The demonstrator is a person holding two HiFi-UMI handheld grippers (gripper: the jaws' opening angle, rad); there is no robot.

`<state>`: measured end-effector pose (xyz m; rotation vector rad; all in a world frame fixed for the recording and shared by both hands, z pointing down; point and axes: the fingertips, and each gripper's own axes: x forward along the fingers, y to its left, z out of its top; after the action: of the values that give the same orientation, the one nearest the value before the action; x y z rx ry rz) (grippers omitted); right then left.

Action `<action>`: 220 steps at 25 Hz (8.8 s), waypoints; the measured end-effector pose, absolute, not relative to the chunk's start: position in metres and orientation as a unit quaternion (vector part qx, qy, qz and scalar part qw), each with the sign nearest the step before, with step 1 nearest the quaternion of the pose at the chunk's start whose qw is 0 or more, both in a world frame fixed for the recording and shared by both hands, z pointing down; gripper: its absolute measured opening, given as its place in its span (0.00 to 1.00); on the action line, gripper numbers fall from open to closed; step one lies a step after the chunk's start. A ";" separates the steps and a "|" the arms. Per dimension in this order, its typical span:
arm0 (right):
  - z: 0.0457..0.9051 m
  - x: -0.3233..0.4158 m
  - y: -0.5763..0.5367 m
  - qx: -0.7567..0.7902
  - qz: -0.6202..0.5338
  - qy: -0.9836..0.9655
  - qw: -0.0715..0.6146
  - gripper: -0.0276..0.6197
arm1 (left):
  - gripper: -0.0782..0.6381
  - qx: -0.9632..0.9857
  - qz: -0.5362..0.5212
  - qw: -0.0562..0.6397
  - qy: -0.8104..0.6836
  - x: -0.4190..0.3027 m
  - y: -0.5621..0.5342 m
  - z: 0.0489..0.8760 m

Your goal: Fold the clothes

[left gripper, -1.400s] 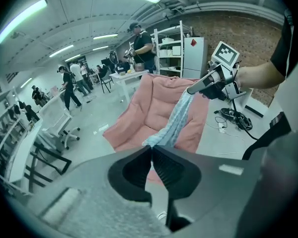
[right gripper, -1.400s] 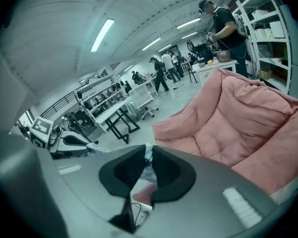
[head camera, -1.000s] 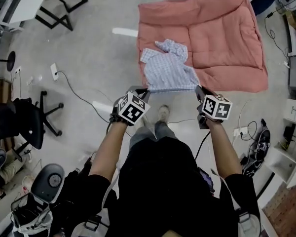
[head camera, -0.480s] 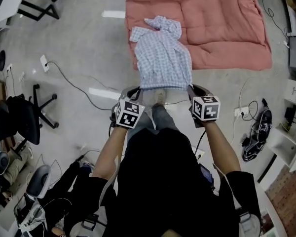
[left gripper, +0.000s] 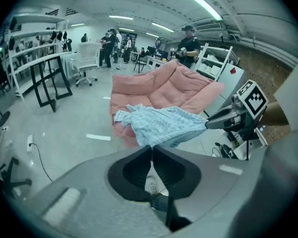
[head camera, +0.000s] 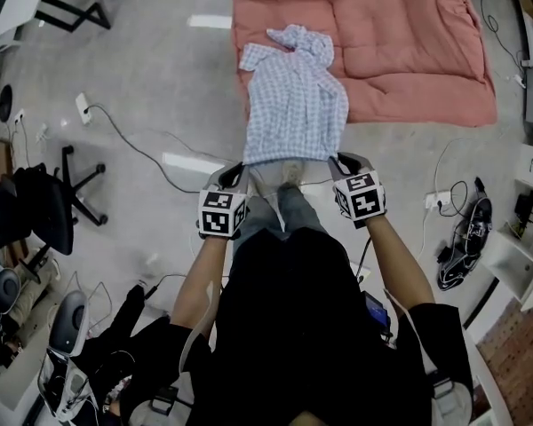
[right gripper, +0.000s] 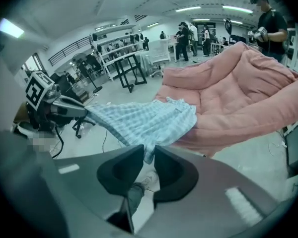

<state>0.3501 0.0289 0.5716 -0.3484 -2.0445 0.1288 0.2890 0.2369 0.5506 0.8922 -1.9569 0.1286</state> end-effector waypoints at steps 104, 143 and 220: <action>0.553 0.418 0.018 -0.235 -0.415 -0.781 0.403 0.07 | 0.14 0.280 -0.017 0.456 -0.845 0.383 0.244 0.546; 0.470 0.230 0.064 -0.163 -0.129 -0.897 0.391 0.20 | 0.26 0.360 0.063 0.378 -0.851 0.188 0.250 0.435; 0.437 -0.024 0.084 0.387 0.173 -0.850 0.313 0.09 | 0.24 0.768 0.191 0.279 -0.544 -0.207 0.146 0.415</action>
<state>-0.0238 0.0844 0.4366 1.0212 -2.2416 0.4573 -0.2068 0.1462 0.4154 2.0594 -1.4589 0.5117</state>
